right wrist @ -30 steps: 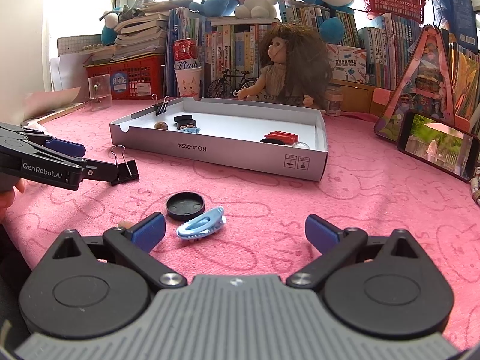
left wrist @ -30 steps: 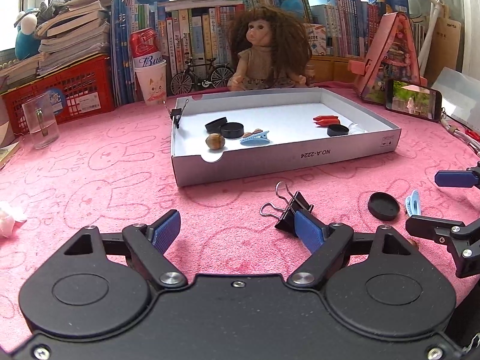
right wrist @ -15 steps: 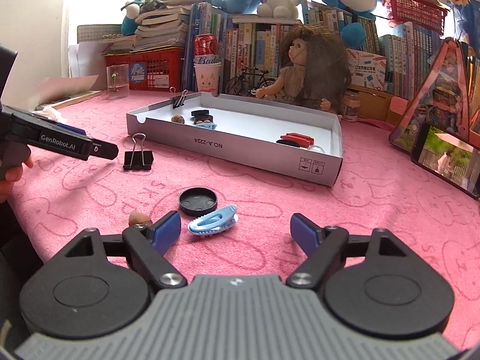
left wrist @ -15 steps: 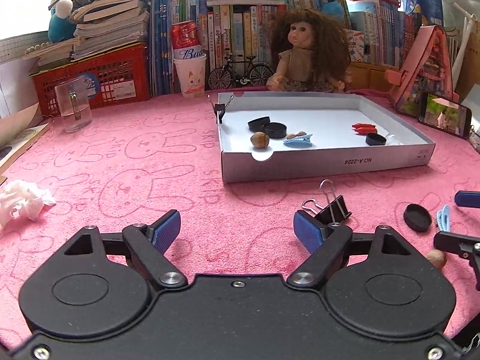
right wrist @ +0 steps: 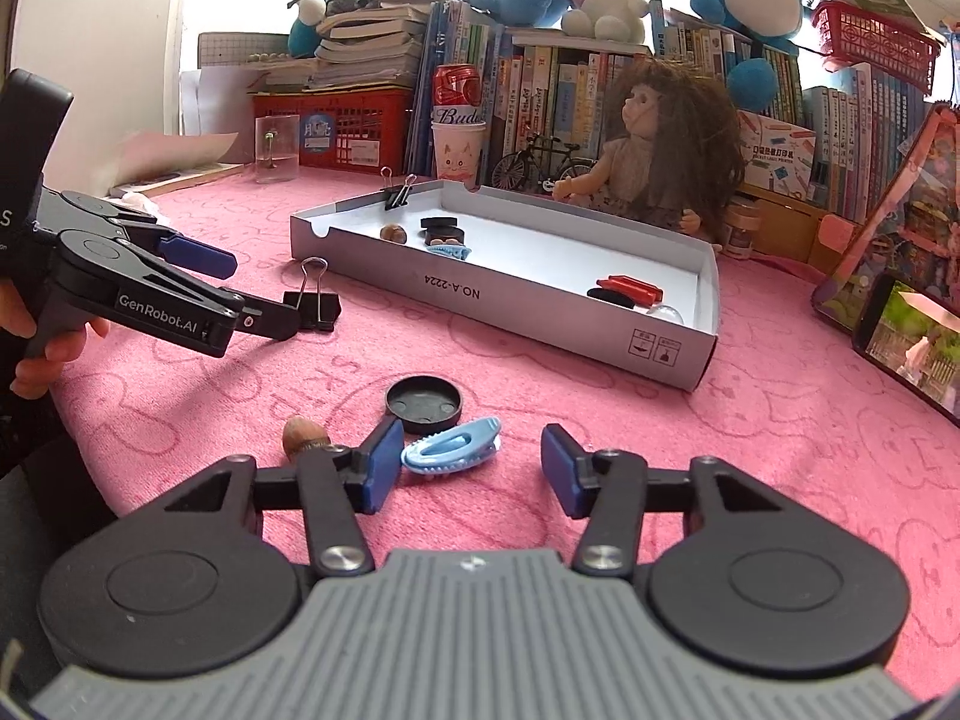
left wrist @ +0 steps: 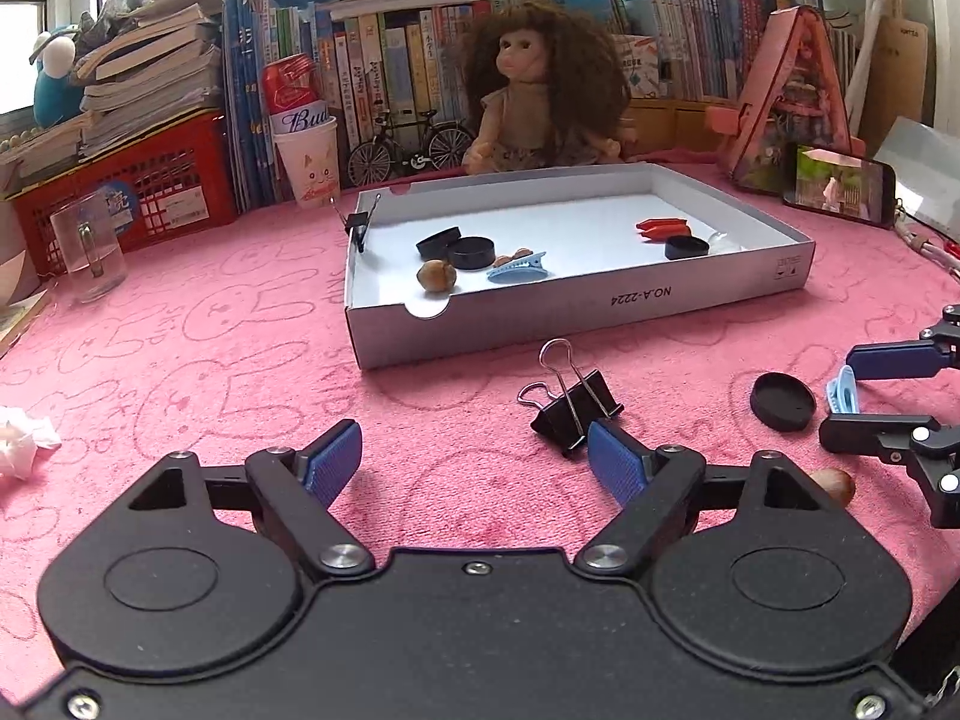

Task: Organize rigid objects
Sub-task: 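Grasp the black binder clip with the left tool while the right tool grasps the blue hair clip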

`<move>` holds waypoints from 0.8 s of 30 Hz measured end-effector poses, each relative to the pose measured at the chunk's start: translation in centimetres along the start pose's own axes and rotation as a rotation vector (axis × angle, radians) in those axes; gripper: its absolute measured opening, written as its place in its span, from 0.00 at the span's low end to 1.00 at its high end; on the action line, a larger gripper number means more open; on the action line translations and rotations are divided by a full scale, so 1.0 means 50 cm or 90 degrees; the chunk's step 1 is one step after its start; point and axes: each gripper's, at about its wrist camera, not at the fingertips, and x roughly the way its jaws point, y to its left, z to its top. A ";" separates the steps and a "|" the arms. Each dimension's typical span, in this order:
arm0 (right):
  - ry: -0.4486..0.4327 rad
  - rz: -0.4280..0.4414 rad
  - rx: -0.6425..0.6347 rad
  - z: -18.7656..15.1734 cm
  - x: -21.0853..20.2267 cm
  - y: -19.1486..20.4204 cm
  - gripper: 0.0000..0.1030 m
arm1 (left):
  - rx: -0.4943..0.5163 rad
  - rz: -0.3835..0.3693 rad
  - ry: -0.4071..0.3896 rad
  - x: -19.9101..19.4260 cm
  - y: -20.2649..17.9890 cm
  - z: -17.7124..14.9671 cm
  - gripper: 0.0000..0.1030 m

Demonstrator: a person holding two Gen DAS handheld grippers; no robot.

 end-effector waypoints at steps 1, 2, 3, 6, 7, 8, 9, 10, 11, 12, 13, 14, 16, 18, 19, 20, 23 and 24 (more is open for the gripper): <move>0.000 -0.001 0.001 0.000 0.000 -0.001 0.60 | -0.008 0.003 0.002 0.002 0.006 0.000 0.79; -0.001 -0.001 0.002 -0.001 -0.001 -0.002 0.60 | -0.014 0.009 0.004 0.004 0.012 0.001 0.79; -0.001 -0.003 0.004 0.000 0.000 -0.004 0.60 | -0.017 0.017 0.004 0.006 0.016 0.002 0.79; -0.003 -0.009 0.009 0.000 0.001 -0.007 0.60 | -0.026 0.039 0.007 0.011 0.031 0.004 0.80; -0.003 -0.013 0.011 -0.001 0.001 -0.009 0.60 | -0.031 0.047 0.007 0.010 0.036 0.004 0.79; -0.003 -0.016 0.014 -0.001 0.001 -0.011 0.60 | -0.035 0.053 0.008 0.011 0.039 0.005 0.79; -0.004 -0.022 0.018 -0.002 0.001 -0.013 0.60 | -0.040 0.059 0.008 0.010 0.042 0.005 0.78; -0.004 -0.029 0.022 -0.002 0.002 -0.015 0.60 | -0.046 0.061 0.008 0.008 0.044 0.007 0.78; -0.004 -0.035 0.027 -0.002 0.002 -0.018 0.60 | -0.050 0.053 0.006 0.004 0.045 0.008 0.78; -0.004 -0.044 0.034 -0.002 0.002 -0.021 0.60 | -0.056 0.034 0.003 -0.001 0.044 0.008 0.78; -0.004 -0.055 0.039 -0.002 0.002 -0.024 0.60 | -0.062 0.011 -0.002 -0.008 0.042 0.009 0.78; -0.004 -0.065 0.046 -0.002 0.002 -0.026 0.60 | -0.061 -0.005 -0.006 -0.012 0.037 0.009 0.78; -0.004 -0.082 0.065 -0.003 0.001 -0.027 0.61 | -0.036 -0.015 -0.016 -0.018 0.014 0.009 0.78; -0.003 -0.093 0.081 -0.003 0.001 -0.027 0.61 | -0.011 -0.003 -0.026 -0.016 -0.007 0.010 0.78; -0.005 -0.105 0.085 -0.003 0.001 -0.024 0.61 | -0.004 0.002 -0.026 -0.012 -0.017 0.011 0.77; -0.009 -0.117 0.090 -0.004 0.000 -0.022 0.61 | -0.005 0.001 -0.023 -0.007 -0.024 0.013 0.75; -0.014 -0.146 0.111 -0.003 0.004 -0.018 0.61 | -0.032 -0.020 -0.010 0.009 -0.028 0.014 0.69; -0.014 -0.149 0.116 -0.003 0.005 -0.018 0.61 | -0.041 -0.022 -0.002 0.014 -0.027 0.014 0.67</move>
